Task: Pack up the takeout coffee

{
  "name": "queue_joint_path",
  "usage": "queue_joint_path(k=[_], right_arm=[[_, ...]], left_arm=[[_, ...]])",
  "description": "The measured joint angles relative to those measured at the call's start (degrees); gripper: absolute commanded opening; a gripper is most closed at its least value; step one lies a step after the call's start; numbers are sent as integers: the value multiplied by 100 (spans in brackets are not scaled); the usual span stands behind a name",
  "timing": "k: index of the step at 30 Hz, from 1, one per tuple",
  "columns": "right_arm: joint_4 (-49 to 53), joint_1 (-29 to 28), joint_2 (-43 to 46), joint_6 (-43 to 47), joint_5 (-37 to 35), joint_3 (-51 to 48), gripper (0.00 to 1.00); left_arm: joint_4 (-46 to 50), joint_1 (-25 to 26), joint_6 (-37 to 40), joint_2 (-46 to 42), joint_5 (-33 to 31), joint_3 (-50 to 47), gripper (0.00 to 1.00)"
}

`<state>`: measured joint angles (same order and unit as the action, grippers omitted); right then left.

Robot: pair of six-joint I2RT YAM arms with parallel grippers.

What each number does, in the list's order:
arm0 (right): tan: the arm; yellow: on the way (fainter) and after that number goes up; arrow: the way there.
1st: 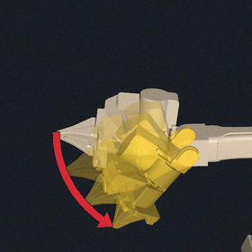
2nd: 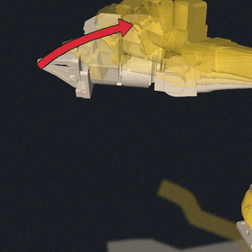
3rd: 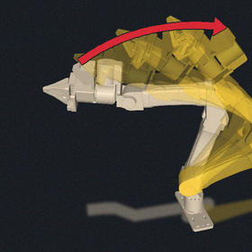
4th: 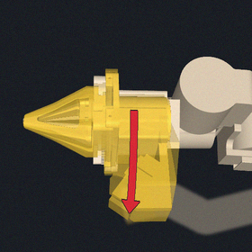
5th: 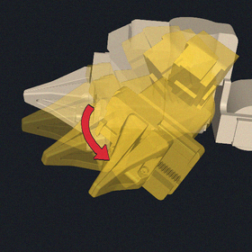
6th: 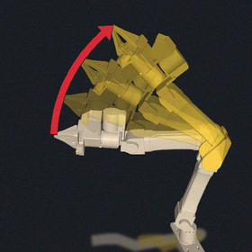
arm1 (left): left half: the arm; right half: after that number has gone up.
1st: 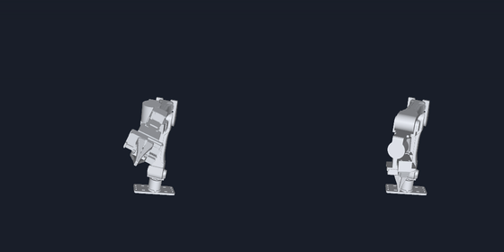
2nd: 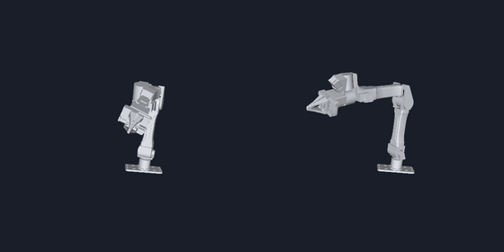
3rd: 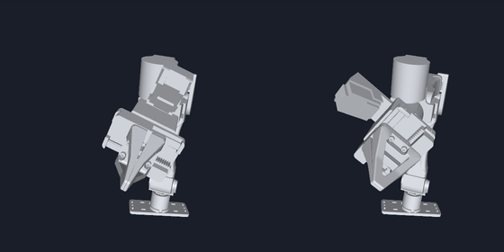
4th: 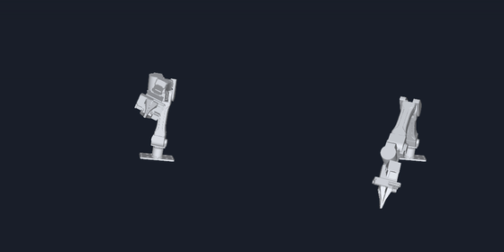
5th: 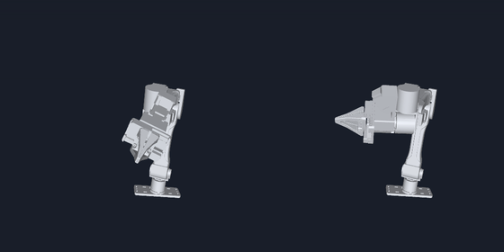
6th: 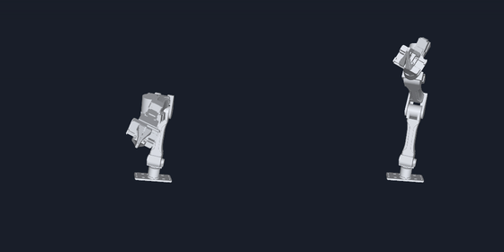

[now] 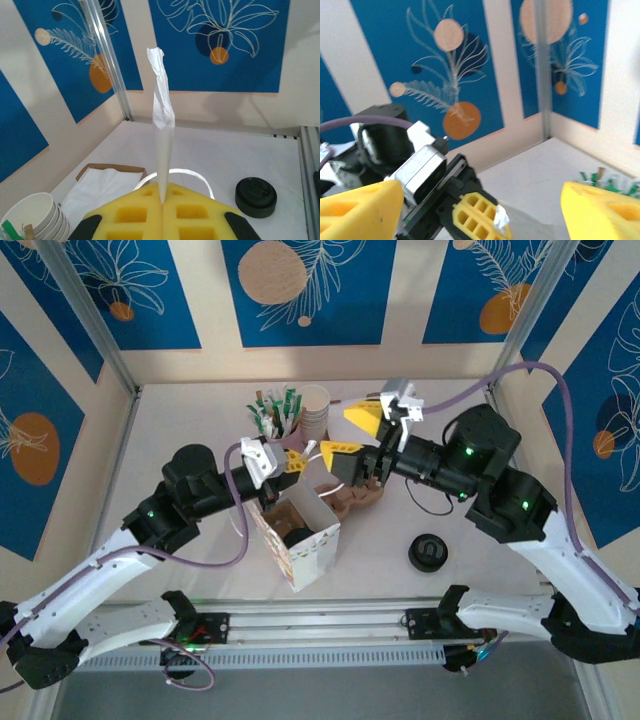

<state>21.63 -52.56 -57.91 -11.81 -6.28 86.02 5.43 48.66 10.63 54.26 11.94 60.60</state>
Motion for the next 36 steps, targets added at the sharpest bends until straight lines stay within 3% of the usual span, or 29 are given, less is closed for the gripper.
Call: queue_joint_path(k=[5, 12, 15, 18, 24, 32, 36], right_arm=[[-245, 92, 483, 20, -767, -892, 82], [-221, 619, 636, -201, -1043, -1537, 82], [-168, 850, 660, -356, -1019, -1652, 82], [-149, 1036, 671, -487, -949, -1705, 83], [-140, 1263, 680, -695, -782, -1757, 83], [-111, 1473, 664, -831, -629, -1757, 83], [-96, 1572, 590, -872, -549, -1759, 83]], left_arm=[[-297, 0, -284, -33, -343, -448, 0], [-363, 0, -522, -326, -807, -979, 2], [-345, 0, -592, -391, -953, -1038, 12], [-348, 0, -627, -431, -1034, -1043, 14], [-343, 0, -704, -431, -1102, -1043, 37], [-260, 0, -715, -448, -1147, -1012, 44], [17, 0, -601, -474, -1239, -763, 52]])
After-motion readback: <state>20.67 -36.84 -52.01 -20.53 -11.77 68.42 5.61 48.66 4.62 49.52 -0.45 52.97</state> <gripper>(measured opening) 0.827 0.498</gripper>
